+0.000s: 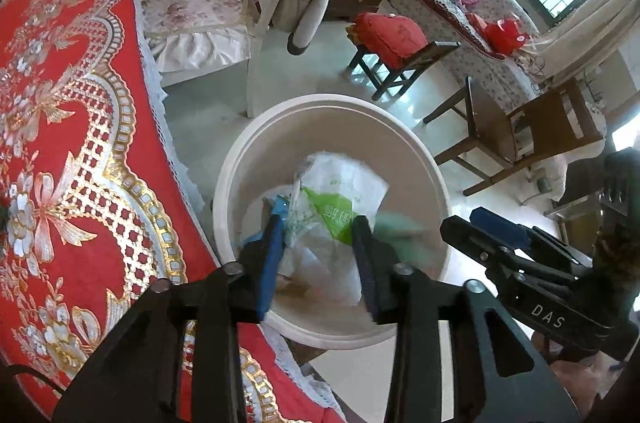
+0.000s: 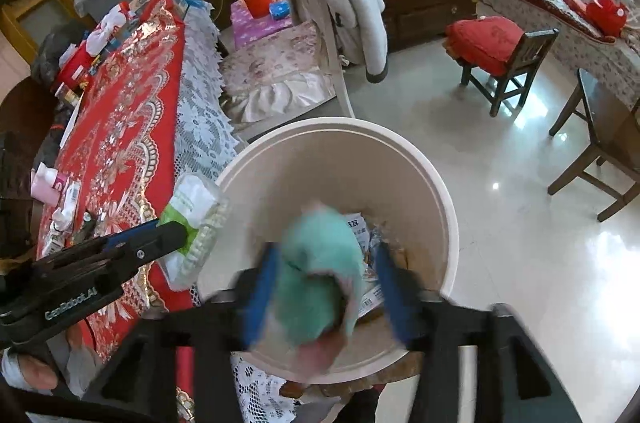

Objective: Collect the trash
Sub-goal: 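Open both grippers to drop the bag and towel into the bucket, then move both open grippers back toward the green snack packet on the table, then grasp the green snack packet with the right gripper while the left grasps the white tissue bundle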

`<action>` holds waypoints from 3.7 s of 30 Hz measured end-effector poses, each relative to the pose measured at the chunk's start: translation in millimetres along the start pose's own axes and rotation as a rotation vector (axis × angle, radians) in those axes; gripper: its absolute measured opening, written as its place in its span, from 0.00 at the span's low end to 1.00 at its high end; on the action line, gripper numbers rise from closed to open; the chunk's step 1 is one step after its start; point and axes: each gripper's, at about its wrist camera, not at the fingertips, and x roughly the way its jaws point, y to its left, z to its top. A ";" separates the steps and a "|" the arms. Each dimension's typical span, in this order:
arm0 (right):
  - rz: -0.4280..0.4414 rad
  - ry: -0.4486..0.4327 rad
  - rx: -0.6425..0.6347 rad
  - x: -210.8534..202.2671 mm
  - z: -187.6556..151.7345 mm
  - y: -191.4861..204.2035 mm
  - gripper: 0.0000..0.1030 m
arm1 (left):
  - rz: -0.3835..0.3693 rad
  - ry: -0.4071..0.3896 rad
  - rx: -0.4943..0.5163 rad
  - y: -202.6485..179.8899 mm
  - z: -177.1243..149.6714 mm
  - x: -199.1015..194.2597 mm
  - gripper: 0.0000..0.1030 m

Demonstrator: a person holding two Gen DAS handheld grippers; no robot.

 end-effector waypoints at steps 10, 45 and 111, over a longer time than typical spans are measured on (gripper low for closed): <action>0.014 0.024 -0.015 4.7 0.6 11.2 0.52 | 0.028 -0.018 -0.012 12.4 -6.7 -12.0 0.40; 0.229 0.161 -0.412 82.4 -6.1 277.7 0.59 | 0.329 -0.192 -0.439 262.3 -92.3 -158.5 0.40; 0.141 0.124 -0.473 128.9 -5.1 323.9 0.51 | 0.157 -0.034 -0.221 303.7 -49.4 -117.7 0.49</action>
